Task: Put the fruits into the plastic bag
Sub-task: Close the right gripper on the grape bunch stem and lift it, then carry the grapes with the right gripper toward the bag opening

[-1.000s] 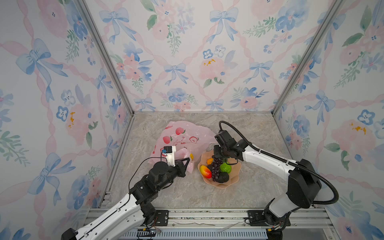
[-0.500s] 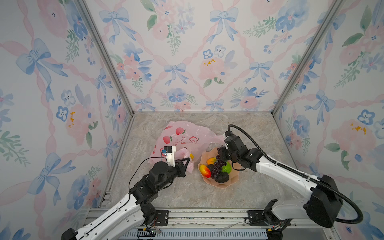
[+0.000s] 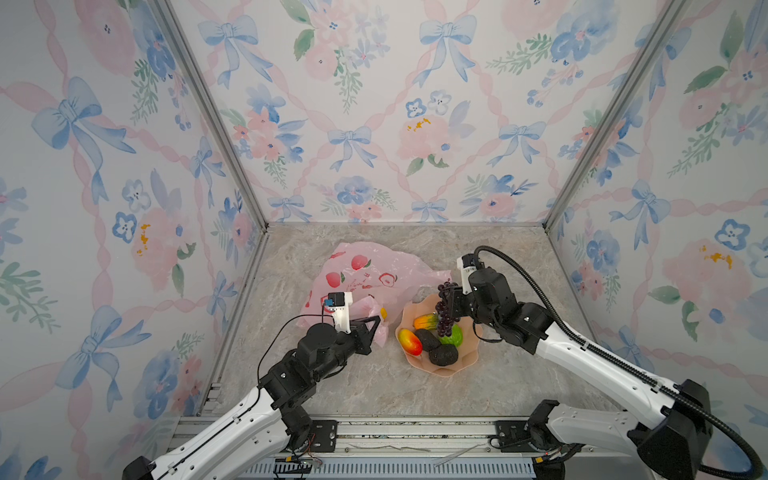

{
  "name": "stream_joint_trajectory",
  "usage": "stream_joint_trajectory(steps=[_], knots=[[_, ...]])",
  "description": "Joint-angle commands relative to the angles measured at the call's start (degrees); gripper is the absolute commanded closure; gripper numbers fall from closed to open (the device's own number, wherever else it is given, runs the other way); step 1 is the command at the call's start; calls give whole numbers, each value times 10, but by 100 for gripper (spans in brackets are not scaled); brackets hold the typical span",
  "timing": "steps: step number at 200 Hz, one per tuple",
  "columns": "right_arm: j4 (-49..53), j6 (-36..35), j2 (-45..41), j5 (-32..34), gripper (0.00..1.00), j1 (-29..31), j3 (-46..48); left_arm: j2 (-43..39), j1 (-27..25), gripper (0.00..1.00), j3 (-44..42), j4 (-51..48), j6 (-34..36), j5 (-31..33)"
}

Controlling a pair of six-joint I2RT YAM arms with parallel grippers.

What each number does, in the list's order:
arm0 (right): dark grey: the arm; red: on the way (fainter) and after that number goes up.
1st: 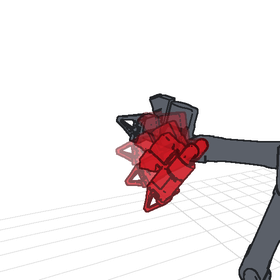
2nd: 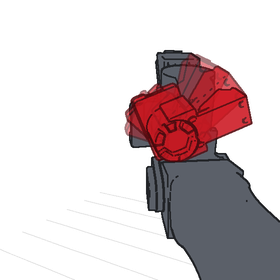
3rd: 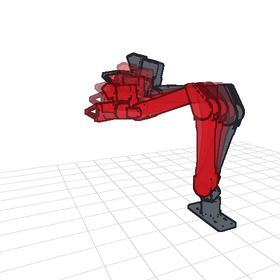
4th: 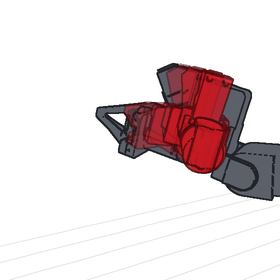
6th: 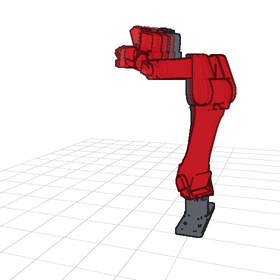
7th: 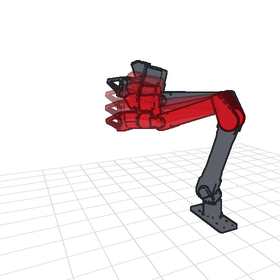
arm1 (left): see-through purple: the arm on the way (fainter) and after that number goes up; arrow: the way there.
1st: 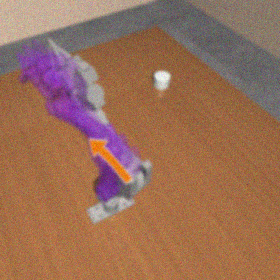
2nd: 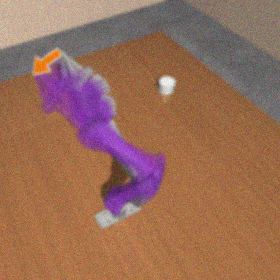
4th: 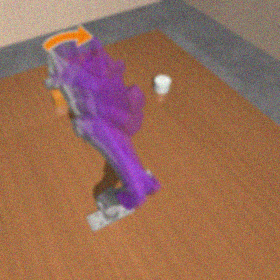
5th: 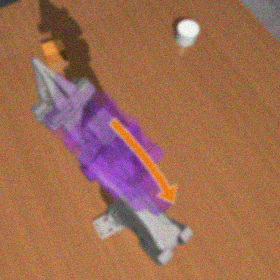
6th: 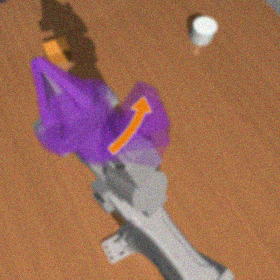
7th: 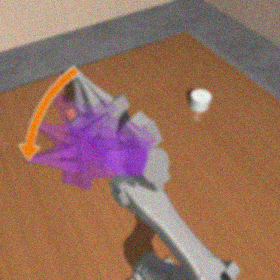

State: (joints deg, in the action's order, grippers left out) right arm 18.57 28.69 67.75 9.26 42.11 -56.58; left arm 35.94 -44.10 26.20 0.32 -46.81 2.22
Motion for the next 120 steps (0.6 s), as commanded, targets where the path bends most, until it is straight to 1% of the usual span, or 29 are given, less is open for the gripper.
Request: stream_joint_trajectory(steps=[1, 19, 39, 62, 83, 120], knots=[[-18, -4, -8, -33, 66, 3, -30, 1, 4, 100, 6, 15, -5, -11], [-29, -6, 7, -96, 66, 0, -45, 5, 4, 100, 9, 15, -4, -13], [-26, -12, 44, -187, 66, -4, -77, 8, 4, 100, 16, 14, 3, -16], [-20, -13, 84, -269, 66, -6, -116, 11, 6, 100, 30, 6, 10, -16], [-31, -6, 105, -290, 66, -4, -136, 13, 10, 100, 40, 4, 8, -20], [-75, 18, 132, -306, 66, -4, -161, 21, 21, 100, 63, 3, 5, -37]])
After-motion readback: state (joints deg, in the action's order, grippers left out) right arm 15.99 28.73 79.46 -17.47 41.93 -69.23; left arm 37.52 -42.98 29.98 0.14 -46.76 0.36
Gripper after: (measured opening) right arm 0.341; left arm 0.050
